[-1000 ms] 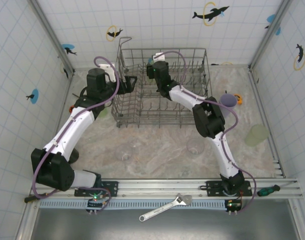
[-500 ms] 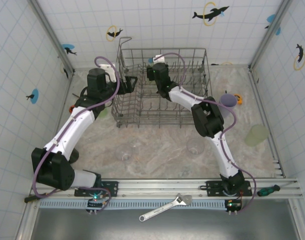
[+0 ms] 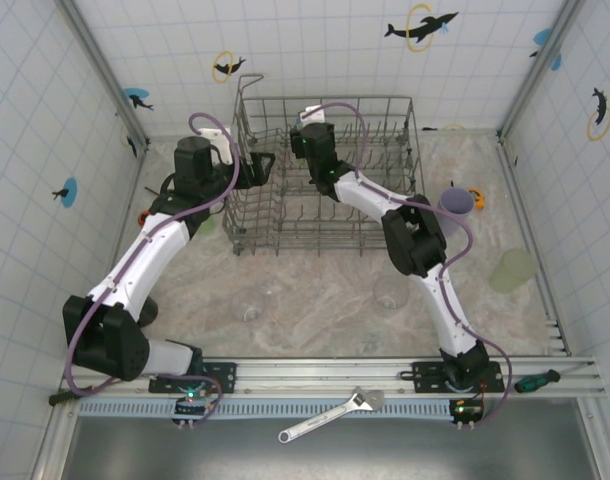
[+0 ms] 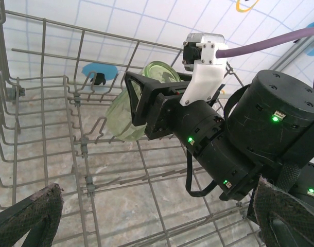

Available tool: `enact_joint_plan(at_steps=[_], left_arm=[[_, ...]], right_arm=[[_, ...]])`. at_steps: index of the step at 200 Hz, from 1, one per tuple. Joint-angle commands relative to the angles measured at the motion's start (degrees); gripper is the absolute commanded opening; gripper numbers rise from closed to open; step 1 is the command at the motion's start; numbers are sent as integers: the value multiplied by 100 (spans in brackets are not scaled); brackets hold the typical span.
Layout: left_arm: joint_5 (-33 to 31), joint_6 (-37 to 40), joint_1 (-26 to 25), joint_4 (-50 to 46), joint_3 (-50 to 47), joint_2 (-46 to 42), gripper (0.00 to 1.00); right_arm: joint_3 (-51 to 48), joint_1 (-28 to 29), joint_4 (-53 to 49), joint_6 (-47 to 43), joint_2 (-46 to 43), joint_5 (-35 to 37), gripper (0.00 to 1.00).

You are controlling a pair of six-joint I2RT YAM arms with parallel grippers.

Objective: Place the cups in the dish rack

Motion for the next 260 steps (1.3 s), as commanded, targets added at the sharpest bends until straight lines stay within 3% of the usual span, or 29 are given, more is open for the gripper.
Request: enact_joint_plan(at_steps=[1,56,117,260], left_arm=[[98,-62,-1,19,95,-32,98],[130,-84,-5,22,94,-41,98],[164,-93,-6,26,100,-50,98],[138,-72,-5,24,90,-32,98]], right_arm=[[317,49,218,-179,-670,266,47],[325,53,164,-210,-898,181,46],[324,11,-58,-297,-1039,550,45],[0,-143,-436,426,-891,138,44]])
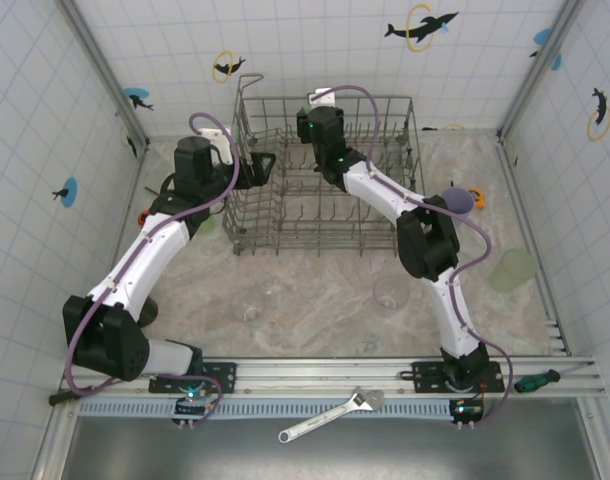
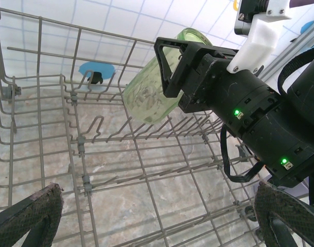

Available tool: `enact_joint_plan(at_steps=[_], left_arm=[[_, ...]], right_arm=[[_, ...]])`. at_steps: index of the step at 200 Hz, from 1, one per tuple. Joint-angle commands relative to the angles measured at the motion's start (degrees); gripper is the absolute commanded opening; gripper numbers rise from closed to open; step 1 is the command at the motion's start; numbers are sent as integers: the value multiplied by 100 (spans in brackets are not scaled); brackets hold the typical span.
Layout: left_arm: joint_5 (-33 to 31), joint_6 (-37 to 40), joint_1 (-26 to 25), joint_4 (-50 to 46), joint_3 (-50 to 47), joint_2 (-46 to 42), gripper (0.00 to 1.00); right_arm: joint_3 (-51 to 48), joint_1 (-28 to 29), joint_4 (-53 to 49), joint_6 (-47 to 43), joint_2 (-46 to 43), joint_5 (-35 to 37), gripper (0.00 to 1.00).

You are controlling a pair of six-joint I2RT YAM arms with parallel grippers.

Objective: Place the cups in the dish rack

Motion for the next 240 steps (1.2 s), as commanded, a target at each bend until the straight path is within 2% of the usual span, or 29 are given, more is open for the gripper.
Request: enact_joint_plan(at_steps=[1,122,211,240], left_arm=[[66,-56,-1,22,87,-32,98],[71,-58,-6,20,93,-23,98],[86,-55,-2,17,106,3,98],[80,-53,-1,19,102,12,97]], right_arm=[[-30,-34,70,168,-226,-15,44],[-22,-62,-96,449,-103,-233,44],[-41,-73,-274,533,387,-181,44],[-31,-70,-283,612,527,-274,48]])
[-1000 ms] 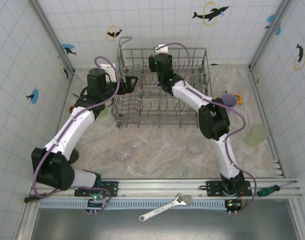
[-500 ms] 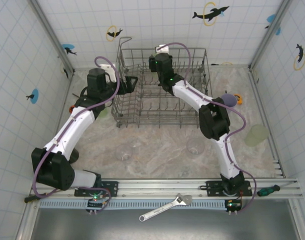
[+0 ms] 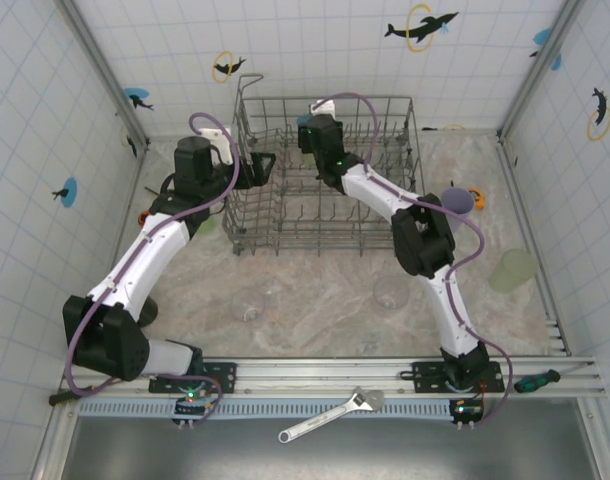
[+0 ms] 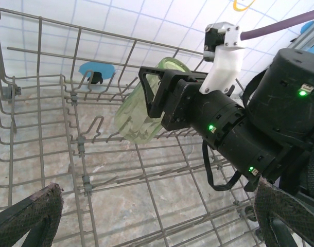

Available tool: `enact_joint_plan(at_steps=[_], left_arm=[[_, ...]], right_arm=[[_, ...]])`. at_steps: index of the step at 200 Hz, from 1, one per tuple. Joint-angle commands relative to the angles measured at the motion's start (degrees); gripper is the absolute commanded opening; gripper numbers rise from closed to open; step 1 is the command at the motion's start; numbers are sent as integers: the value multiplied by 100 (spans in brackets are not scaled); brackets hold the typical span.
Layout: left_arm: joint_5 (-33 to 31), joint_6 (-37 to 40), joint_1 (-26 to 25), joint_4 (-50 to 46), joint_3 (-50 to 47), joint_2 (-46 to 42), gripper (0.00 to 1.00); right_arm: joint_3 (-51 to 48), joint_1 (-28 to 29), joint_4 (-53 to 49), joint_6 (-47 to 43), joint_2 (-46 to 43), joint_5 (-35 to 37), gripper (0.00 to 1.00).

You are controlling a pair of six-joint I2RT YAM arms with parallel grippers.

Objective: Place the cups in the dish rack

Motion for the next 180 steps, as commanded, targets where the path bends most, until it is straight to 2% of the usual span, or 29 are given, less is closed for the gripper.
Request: enact_joint_plan(at_steps=[1,25,79,126,180], left_arm=[[83,-55,-4,15,105,12,97],[68,-55,0,16,97,15,97],[64,-110,-4,14,105,40,98],[-19,-121,-6,35,74,-87,98],[-221,-181,-3,299,-105,-118,98]], right_arm=[[-29,-29,126,125,210,-68,48],[-11,-55,100,232,314,-150,54],[119,-94,-9,444,288,-237,76],[258,-69,-268,478,-78,-340,100],[262,-21,-695,592,-756,-357,100]])
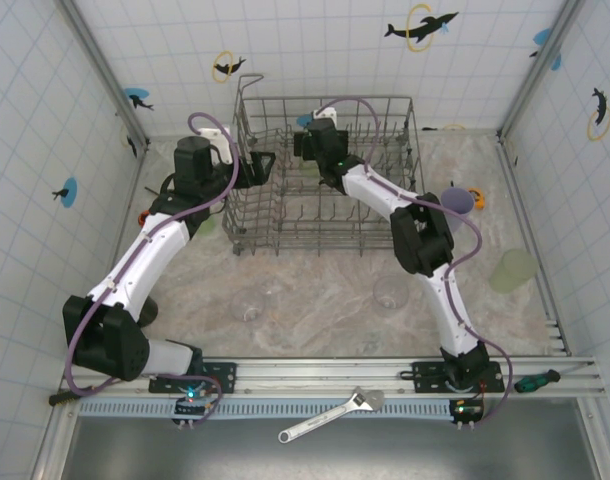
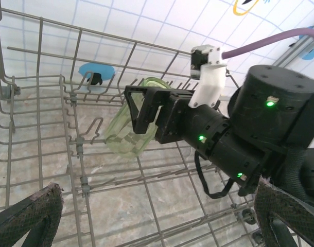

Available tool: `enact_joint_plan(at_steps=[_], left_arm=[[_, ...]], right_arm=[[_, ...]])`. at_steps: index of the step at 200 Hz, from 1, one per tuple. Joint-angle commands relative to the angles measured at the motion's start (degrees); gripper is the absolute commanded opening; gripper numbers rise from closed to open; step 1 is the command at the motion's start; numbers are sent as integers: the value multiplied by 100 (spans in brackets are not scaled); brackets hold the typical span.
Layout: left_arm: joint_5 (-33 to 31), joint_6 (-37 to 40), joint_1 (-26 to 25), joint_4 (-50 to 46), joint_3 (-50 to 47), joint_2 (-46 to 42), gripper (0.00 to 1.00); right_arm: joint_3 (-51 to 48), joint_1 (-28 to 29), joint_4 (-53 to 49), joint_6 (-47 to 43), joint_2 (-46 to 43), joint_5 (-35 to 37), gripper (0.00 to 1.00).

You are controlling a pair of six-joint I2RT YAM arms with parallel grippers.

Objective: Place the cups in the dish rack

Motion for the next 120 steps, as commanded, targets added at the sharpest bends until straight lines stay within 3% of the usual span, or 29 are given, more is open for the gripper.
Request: enact_joint_plan(at_steps=[1,63,120], left_arm=[[-211,-54,-5,254,-103,-113,98],[-1026,-193,-4,-209,71,8,98],[-1667,-490,-4,-993,379,-212,98]], right_arm=[[245,43,-173,92,-804,22,100],[1,192,-1001,32,-1819,-18,100],[-1568,282,-1406,13,-3332,-337,100]])
